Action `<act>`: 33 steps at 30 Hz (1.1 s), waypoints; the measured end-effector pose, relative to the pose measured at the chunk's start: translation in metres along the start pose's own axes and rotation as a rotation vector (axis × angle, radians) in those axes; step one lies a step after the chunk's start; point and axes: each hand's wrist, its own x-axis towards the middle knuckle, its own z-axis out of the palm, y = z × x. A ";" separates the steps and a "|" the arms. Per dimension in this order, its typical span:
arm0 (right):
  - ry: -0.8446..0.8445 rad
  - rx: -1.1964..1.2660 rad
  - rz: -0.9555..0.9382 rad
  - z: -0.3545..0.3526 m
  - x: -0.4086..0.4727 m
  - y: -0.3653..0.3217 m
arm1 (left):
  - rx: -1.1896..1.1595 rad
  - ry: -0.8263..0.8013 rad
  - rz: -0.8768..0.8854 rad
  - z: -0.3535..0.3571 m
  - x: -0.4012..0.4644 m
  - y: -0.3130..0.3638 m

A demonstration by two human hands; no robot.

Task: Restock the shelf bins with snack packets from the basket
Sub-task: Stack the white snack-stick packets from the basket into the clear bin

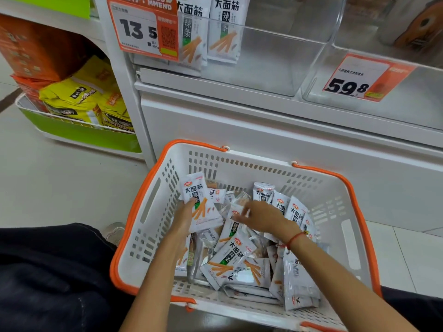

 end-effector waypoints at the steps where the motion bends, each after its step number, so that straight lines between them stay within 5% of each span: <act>1: -0.080 -0.082 0.042 0.004 -0.001 0.008 | -0.030 0.011 -0.006 -0.003 0.000 0.001; 3: -0.215 -0.166 0.090 0.024 -0.005 0.018 | -0.076 0.018 -0.025 -0.007 0.001 0.002; 6: -0.206 -0.096 0.077 0.058 -0.005 0.020 | -0.168 0.029 -0.034 -0.010 0.003 0.004; 16: -0.215 0.714 -0.025 0.007 -0.003 0.019 | -0.407 0.021 -0.063 -0.003 -0.002 0.007; 22: -0.230 1.064 -0.171 -0.041 -0.015 0.018 | 0.012 -0.001 0.054 0.008 -0.005 0.004; 26: 0.030 1.047 -0.116 -0.033 -0.010 -0.008 | 0.159 -0.135 -0.021 0.025 -0.009 -0.014; 33: 0.507 0.886 -0.006 0.014 0.005 -0.016 | -0.051 -0.074 -0.115 0.037 -0.015 -0.011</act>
